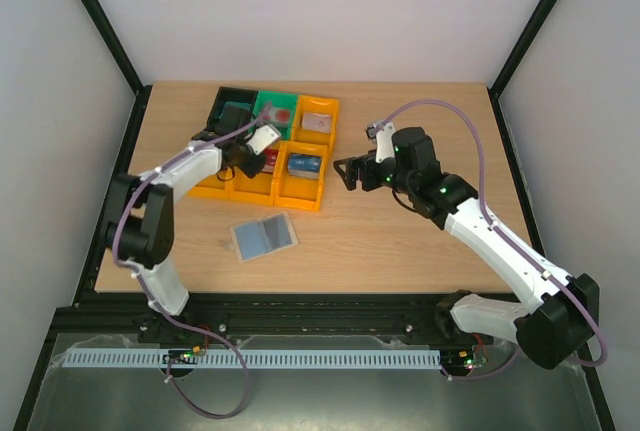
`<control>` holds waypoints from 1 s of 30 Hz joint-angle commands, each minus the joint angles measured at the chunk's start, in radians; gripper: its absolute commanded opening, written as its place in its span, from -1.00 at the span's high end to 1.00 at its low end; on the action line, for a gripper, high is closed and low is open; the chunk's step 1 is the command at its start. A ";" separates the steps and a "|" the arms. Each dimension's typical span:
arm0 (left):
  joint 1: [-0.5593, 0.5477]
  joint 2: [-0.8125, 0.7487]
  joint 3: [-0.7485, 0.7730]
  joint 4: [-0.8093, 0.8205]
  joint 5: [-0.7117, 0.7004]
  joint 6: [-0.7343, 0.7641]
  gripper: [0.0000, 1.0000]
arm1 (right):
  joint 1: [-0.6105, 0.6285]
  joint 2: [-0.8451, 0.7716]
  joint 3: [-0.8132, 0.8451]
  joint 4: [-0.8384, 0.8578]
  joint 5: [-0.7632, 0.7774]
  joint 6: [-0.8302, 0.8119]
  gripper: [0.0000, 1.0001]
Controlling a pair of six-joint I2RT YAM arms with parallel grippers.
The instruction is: Take the credit cards out of the card holder
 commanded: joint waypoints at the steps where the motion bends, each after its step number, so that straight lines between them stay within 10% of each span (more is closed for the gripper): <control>1: 0.009 -0.218 -0.009 -0.054 0.092 -0.092 0.57 | -0.005 0.039 0.023 -0.011 -0.128 0.056 -0.97; 6: 0.106 -0.442 -0.097 -0.175 0.308 -0.438 0.17 | 0.050 0.115 -0.040 0.092 -0.292 0.190 -0.87; 14: 0.227 -0.679 -0.346 -0.309 0.330 -0.826 -0.23 | 0.279 0.329 0.013 0.018 0.007 0.202 -0.67; 30: 0.246 -0.747 -0.896 0.044 0.434 -1.237 -0.64 | 0.401 0.643 0.096 0.055 -0.027 0.208 -0.12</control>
